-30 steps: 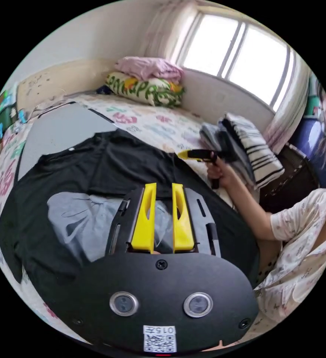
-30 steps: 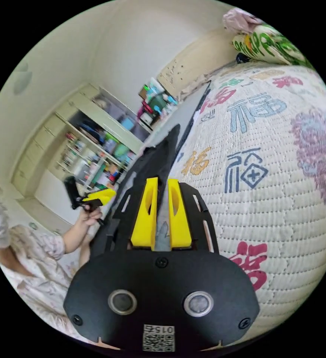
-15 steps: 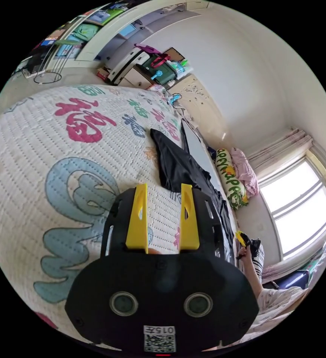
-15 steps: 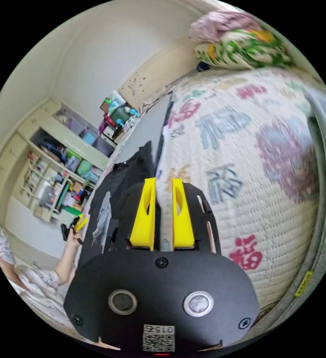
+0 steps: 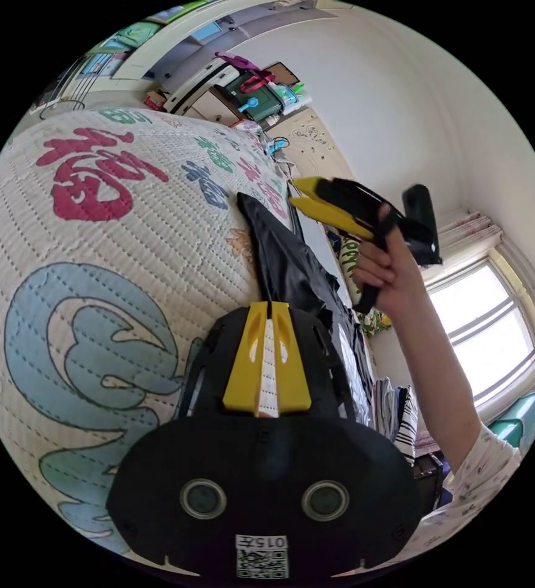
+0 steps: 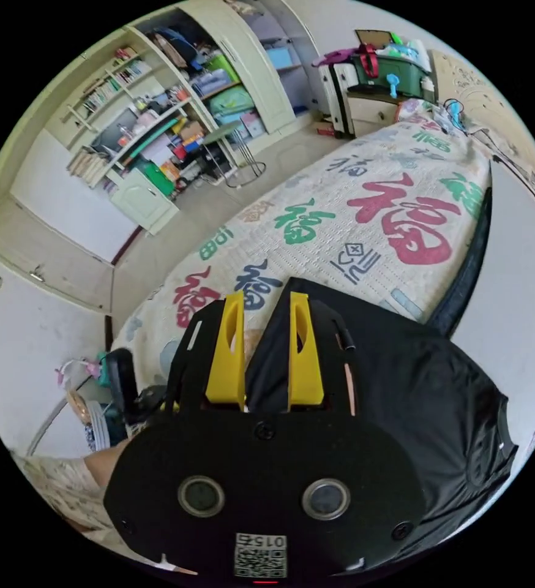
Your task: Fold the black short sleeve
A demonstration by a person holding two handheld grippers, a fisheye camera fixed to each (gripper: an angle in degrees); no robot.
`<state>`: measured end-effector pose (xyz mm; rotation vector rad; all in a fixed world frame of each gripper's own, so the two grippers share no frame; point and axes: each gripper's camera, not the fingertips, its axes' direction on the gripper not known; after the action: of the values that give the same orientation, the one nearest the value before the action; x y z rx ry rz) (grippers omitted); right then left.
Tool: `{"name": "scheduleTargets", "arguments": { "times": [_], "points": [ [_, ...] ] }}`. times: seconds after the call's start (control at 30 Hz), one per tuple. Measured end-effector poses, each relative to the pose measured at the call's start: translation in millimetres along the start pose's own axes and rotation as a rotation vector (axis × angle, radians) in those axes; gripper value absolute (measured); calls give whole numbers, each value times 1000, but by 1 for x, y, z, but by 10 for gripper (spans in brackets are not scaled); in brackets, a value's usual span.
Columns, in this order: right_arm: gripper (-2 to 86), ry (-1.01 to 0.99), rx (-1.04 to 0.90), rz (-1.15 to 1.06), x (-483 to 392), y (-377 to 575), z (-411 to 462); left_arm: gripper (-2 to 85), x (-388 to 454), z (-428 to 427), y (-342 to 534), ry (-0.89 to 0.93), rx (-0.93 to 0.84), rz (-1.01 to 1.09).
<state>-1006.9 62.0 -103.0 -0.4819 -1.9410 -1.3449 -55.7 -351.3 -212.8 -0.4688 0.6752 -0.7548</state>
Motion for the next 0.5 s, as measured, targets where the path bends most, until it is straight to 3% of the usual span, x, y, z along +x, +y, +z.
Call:
{"name": "scheduleTargets", "arguments": {
  "times": [0.17, 0.27, 0.4, 0.5],
  "points": [
    [87, 226, -177, 121, 13, -58, 149, -1, -5, -10, 18, 17, -7, -19],
    [37, 262, -151, 138, 29, -56, 164, -1, -13, -14, 36, 31, -8, -29],
    [12, 187, -69, 175, 53, -41, 141, -3, -12, -26, 64, 21, 36, 2],
    [5, 121, 90, 215, 78, -8, 69, -5, 23, -56, 82, 8, 115, 183]
  ]
}}
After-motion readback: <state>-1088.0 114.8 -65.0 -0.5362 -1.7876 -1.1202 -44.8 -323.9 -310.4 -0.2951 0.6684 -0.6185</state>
